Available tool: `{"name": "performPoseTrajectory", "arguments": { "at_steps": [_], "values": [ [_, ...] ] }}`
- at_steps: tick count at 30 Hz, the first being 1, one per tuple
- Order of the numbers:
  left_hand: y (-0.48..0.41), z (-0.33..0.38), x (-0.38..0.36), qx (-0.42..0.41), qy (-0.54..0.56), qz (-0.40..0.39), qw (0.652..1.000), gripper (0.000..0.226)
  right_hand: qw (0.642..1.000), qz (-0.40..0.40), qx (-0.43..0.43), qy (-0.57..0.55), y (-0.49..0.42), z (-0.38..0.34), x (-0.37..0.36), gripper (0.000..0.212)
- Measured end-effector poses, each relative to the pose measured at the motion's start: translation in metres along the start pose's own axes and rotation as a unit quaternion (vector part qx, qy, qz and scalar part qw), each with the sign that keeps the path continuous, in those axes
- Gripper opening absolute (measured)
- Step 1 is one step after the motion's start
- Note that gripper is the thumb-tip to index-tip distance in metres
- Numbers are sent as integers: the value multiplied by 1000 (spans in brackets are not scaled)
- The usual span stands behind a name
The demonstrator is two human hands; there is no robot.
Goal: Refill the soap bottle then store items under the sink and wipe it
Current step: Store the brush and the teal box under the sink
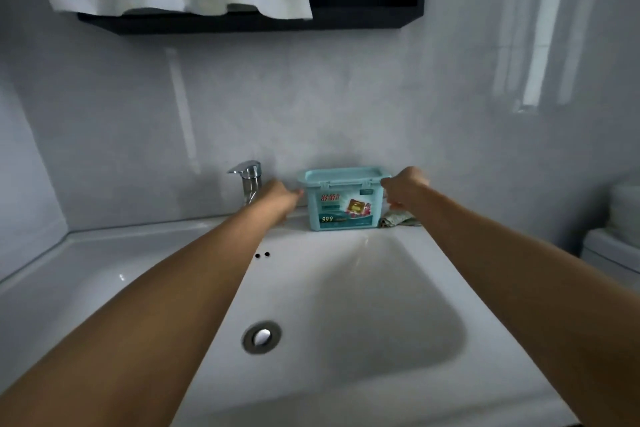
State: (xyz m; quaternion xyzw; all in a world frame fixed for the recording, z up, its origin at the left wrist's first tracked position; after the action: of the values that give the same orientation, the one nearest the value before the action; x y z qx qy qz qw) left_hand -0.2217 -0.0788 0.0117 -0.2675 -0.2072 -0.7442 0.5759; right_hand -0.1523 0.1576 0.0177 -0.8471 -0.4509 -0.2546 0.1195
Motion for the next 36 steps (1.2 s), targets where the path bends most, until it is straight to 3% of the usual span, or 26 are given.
{"name": "performPoseTrajectory", "arguments": {
  "at_steps": [5, 10, 14, 20, 23, 28, 36],
  "values": [
    [-34, 3, -11, 19, 36, 41, 998, 54, 999, 9, 9, -47, -41, 7, -12, 35],
    [-59, -3, -37, 35, 202, -22, 978, 61, 997, -11, 13, -70, -59, 16, -22, 50],
    [-69, -6, -49, 48, 286, -39, 956, 53, 990, -43, 19, -132, -62, 19, -32, 48],
    [-55, -2, -46, 37, 297, -36, 953, 41, 981, -70, 26, -179, -52, 16, -41, 43],
    [-37, 1, -33, 29, 313, -25, 949, 32, 977, -74, 29, -199, -33, 5, -35, 40],
    [17, 8, 2, 20, 332, 18, 943, 39, 972, -72, 52, -217, 17, -16, -15, 39],
    [154, -4, 44, 16, 329, 46, 943, 34, 968, -78, 58, -231, 153, -27, 7, 32]
  ]
}}
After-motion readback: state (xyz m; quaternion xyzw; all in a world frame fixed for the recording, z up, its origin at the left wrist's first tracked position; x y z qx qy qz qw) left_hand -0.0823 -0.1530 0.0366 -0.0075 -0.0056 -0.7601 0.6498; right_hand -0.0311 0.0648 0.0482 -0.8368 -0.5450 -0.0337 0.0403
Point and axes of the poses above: each hand's wrist, its own y-axis away from the middle knuckle, its own x-axis out of the back of the hand, z = x × y, the point moved 6 cm from there along -y, towards the middle knuckle, and after that the axes turned 9 degrees about -z, right-handed, at the moved point
